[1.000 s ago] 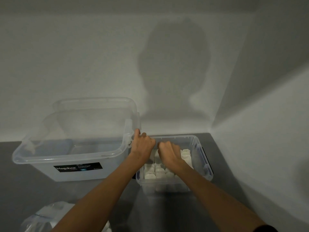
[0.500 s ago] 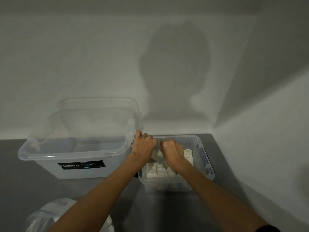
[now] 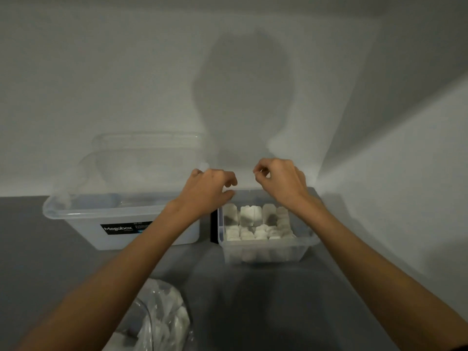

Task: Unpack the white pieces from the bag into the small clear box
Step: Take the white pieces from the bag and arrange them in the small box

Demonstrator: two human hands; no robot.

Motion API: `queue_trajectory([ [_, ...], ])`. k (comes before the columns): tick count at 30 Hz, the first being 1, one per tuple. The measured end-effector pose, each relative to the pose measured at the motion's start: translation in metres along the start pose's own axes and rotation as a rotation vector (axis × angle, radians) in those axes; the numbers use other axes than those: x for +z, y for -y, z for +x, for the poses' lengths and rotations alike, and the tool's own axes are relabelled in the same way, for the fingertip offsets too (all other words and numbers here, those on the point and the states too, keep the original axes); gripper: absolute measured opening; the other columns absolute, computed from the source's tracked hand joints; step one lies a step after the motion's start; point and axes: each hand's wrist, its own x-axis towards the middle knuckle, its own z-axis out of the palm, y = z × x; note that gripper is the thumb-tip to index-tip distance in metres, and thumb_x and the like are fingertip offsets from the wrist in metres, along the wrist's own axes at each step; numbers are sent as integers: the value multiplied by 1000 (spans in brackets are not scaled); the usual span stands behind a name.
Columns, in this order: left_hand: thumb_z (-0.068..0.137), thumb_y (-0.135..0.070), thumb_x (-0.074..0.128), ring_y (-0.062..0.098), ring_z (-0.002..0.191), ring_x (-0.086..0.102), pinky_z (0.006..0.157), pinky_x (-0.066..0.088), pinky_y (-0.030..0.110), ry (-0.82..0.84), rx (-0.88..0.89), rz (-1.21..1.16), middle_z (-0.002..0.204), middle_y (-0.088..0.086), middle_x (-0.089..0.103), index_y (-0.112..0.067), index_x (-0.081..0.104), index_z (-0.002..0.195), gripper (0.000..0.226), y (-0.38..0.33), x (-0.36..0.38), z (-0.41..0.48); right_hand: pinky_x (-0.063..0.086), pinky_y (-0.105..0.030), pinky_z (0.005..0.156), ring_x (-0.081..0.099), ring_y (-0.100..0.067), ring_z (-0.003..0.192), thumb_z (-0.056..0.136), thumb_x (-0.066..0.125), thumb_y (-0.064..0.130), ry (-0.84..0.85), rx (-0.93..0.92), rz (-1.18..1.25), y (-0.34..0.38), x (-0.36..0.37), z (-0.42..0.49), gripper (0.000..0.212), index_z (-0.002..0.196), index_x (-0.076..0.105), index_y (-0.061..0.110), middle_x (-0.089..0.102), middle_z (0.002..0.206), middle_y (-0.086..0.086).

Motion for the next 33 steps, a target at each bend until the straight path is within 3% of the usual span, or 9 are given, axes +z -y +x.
queue_trajectory([
  [3,88,-33,62,5,89,65,88,53,33,84,-16,-316,104,-8,69,-27,66,107,19,13,-23,-32,52,-31,72,63,-15,85,91,55,24,14,-30,100,29,-13,-20,16,98,70,25,70,94,7],
  [7,85,-34,67,-2,90,64,76,51,16,142,-79,-528,97,-14,70,-29,70,103,18,34,-47,-91,54,-28,76,63,-8,77,91,59,21,74,-93,282,79,-10,-56,14,96,72,24,71,90,7],
  [11,83,-32,70,3,86,68,84,54,24,219,-164,-656,88,-9,73,-27,73,97,15,62,-58,-151,50,-16,77,64,-4,77,88,61,15,229,-171,403,129,11,-93,15,96,74,20,72,89,6],
  [17,85,-30,64,9,77,68,70,52,19,516,-227,-810,83,0,74,-19,72,90,15,104,-68,-218,50,-14,75,61,-2,75,88,61,12,316,-220,457,181,50,-134,16,97,74,15,70,91,6],
  [22,88,-20,63,13,73,69,75,57,32,623,-210,-525,79,0,74,-19,72,85,9,130,-32,-236,51,-17,74,62,-6,77,90,59,10,351,-251,551,216,60,-164,15,96,73,14,71,88,1],
  [25,85,-8,59,10,66,66,65,55,26,616,-215,-369,77,-1,72,-15,67,82,12,134,8,-234,52,-23,76,64,-13,80,90,55,5,538,-293,344,224,92,-172,20,96,72,12,71,91,-4],
  [27,84,-3,58,15,79,68,71,54,25,623,-206,-303,83,-1,69,-14,65,85,13,132,33,-233,52,-31,77,63,-19,83,87,55,1,618,-263,174,224,114,-175,19,99,69,7,68,96,-10],
  [30,89,-13,58,19,98,62,86,46,25,604,-147,-216,104,5,66,-9,63,106,18,128,62,-238,43,-35,73,59,-33,92,91,48,-1,705,-159,43,224,129,-182,20,109,58,-4,58,108,-22],
  [33,92,-26,59,16,93,61,86,46,22,598,-136,-204,105,5,67,-10,66,107,24,129,79,-244,47,-43,82,57,-40,103,93,46,1,753,-79,-22,226,143,-186,24,113,57,-4,56,114,-25],
])
